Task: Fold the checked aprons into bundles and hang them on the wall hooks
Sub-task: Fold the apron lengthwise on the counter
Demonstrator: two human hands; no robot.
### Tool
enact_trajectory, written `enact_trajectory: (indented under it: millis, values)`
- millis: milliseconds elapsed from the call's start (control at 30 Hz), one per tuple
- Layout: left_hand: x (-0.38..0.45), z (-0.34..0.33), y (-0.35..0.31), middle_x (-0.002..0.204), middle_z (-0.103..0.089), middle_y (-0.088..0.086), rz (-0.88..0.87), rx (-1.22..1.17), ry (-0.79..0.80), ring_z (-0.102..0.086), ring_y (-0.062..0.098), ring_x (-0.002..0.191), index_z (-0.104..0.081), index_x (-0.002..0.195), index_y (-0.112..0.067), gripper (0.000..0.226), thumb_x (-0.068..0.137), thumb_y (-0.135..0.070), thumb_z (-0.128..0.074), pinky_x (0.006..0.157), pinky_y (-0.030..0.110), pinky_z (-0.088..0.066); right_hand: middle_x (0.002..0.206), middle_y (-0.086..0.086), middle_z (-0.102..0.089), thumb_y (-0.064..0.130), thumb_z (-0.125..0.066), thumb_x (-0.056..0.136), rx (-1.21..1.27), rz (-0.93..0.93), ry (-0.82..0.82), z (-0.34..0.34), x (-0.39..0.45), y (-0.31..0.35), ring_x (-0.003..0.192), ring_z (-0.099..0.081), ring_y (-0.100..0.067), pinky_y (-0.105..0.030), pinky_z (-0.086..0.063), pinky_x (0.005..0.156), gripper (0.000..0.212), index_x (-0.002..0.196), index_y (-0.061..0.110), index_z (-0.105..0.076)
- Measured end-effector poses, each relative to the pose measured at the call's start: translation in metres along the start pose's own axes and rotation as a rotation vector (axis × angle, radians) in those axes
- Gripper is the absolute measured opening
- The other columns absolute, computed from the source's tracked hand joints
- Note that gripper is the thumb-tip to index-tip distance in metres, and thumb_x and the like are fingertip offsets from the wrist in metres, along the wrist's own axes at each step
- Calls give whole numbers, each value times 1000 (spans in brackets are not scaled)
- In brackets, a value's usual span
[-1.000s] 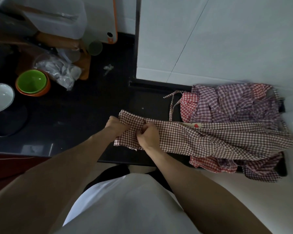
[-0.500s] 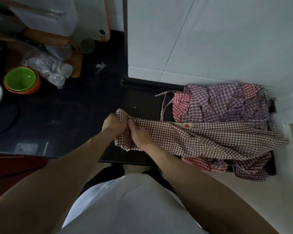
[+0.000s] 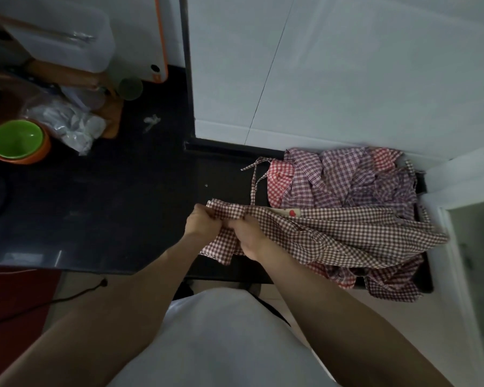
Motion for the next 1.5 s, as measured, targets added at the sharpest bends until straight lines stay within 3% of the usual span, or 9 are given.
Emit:
enact_trajectory:
  millis: [167, 333, 500, 667, 867, 1067, 1167, 1300, 1500]
  values:
    - [4, 2, 11, 141, -40, 20, 82, 131, -55, -43, 36, 130, -37, 139, -1, 63, 92, -35, -62, 105, 44, -42, 111, -13, -68, -15, -56, 81, -81, 89, 20, 8, -2, 7, 106, -65, -31, -46, -54, 96, 31, 102, 6, -65]
    - [17, 0, 17, 116, -63, 14, 106, 119, 29, -62, 24, 90, -56, 124, 3, 56, 94, -45, -58, 68, 32, -49, 125, -5, -65, 14, -67, 89, -569, 288, -156, 25, 9, 15, 117, -60, -22, -41, -49, 105, 39, 127, 12, -61]
    - [14, -11, 15, 122, -63, 14, 133, -47, 142, -63, 28, 108, -56, 125, 2, 59, 89, -42, -69, 88, 36, -54, 106, -4, -62, 31, -71, 89, -751, 345, -427, 50, 1, 8, 98, -61, -20, -30, -49, 85, 30, 107, 10, -59]
    - [0, -25, 3, 117, -66, 14, 157, -241, 313, -67, 25, 94, -57, 117, -4, 45, 86, -33, -74, 68, 33, -58, 95, -6, -66, 38, -69, 92, -663, 272, -430, 67, -3, -10, 87, -63, -22, -32, -50, 77, 29, 96, 14, -54]
    - [-10, -38, -21, 110, -64, 15, 100, -142, 350, -69, 25, 87, -51, 123, -4, 53, 86, -35, -74, 60, 32, -60, 109, -6, -71, 24, -63, 97, -420, 150, -269, 67, 1, -11, 98, -67, -24, -44, -58, 89, 11, 99, 15, -67]
    - [-24, -61, -46, 107, -68, 14, 18, -37, 448, -72, 27, 89, -56, 117, -10, 62, 89, -66, -55, 70, 36, -62, 132, 0, -60, 61, -34, 101, -63, 1, 51, 69, -19, -5, 124, -56, -21, -48, -47, 106, 59, 140, 21, -53]
    - [-31, -80, -51, 101, -67, 12, 56, -76, 425, -68, 24, 79, -65, 102, -6, 51, 102, -50, -40, 65, 37, -60, 133, 5, -60, 65, -37, 98, -120, 110, 123, 76, -25, 1, 126, -53, -12, -38, -38, 112, 60, 139, 25, -54]
    - [-24, -84, -38, 91, -69, 13, 82, -51, 287, -67, 24, 75, -66, 90, -4, 30, 95, -32, -58, 76, 41, -61, 130, -2, -64, 51, -45, 102, -415, 212, -69, 91, -21, 2, 125, -57, -22, -34, -41, 107, 45, 131, 20, -60]
    - [-27, -103, -22, 96, -67, 17, 224, -182, 283, -66, 27, 84, -60, 116, 4, 28, 95, -15, -56, 69, 39, -57, 128, -5, -55, 46, -68, 90, -643, 425, -602, 130, -40, 13, 116, -56, -23, -38, -50, 95, 55, 128, 16, -42]
Point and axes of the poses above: each hand's wrist, its own x-axis towards the middle knuckle, its own z-axis out of the back of the hand, y = z × x, the point moved 8 cm from there along x, towards the middle knuckle
